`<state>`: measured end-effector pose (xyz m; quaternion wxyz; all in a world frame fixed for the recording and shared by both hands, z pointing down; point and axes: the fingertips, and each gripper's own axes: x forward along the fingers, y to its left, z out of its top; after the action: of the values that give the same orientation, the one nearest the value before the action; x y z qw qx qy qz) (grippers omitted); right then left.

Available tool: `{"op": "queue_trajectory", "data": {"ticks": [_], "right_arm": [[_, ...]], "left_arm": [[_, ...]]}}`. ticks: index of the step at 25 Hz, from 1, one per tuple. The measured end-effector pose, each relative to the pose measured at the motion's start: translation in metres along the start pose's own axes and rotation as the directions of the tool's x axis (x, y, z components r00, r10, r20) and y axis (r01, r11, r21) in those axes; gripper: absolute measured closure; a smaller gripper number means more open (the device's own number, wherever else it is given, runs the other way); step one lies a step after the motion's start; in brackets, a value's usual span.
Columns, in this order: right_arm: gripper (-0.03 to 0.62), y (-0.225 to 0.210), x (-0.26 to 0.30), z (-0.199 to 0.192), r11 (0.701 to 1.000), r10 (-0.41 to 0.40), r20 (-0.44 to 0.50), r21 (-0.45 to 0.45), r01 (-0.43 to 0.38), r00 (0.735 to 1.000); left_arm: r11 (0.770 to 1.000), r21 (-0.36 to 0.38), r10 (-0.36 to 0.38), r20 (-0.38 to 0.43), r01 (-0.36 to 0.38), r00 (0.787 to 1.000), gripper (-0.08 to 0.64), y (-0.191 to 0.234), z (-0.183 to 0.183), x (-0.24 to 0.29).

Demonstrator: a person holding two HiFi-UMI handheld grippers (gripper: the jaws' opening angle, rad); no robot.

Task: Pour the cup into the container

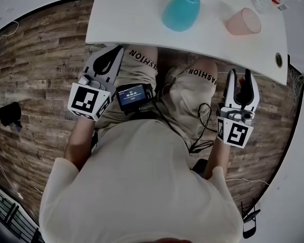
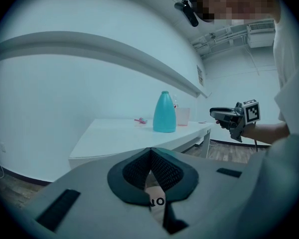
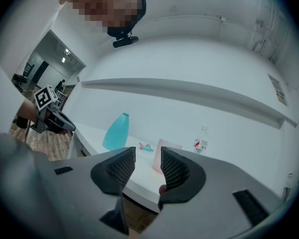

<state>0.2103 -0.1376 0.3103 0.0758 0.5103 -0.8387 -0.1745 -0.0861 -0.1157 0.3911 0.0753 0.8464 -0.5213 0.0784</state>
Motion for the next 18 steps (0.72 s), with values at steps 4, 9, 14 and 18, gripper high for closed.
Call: {"op": "queue_trajectory", "data": {"ticks": [4,9,14,18], "right_arm": [[0.43,0.012,-0.001,-0.013,0.999,0.029,-0.023,0.015,-0.029,0.999],[0.43,0.024,-0.002,-0.029,0.998,0.054,-0.045,0.038,-0.053,0.997],[0.43,0.036,0.002,-0.045,0.995,0.076,-0.068,0.073,-0.071,0.995],[0.437,0.043,0.002,-0.057,0.993,0.086,-0.08,0.092,-0.078,0.993]], "left_arm": [[1.0,0.023,-0.009,-0.018,0.009,1.0,0.55,-0.005,-0.015,0.006],[0.998,0.059,-0.029,-0.052,0.032,0.998,0.551,-0.013,-0.036,0.013],[0.996,0.068,-0.056,-0.084,0.062,0.995,0.551,-0.017,-0.059,0.022],[0.996,0.042,-0.079,-0.09,0.084,0.993,0.551,-0.021,-0.068,0.031]]}}
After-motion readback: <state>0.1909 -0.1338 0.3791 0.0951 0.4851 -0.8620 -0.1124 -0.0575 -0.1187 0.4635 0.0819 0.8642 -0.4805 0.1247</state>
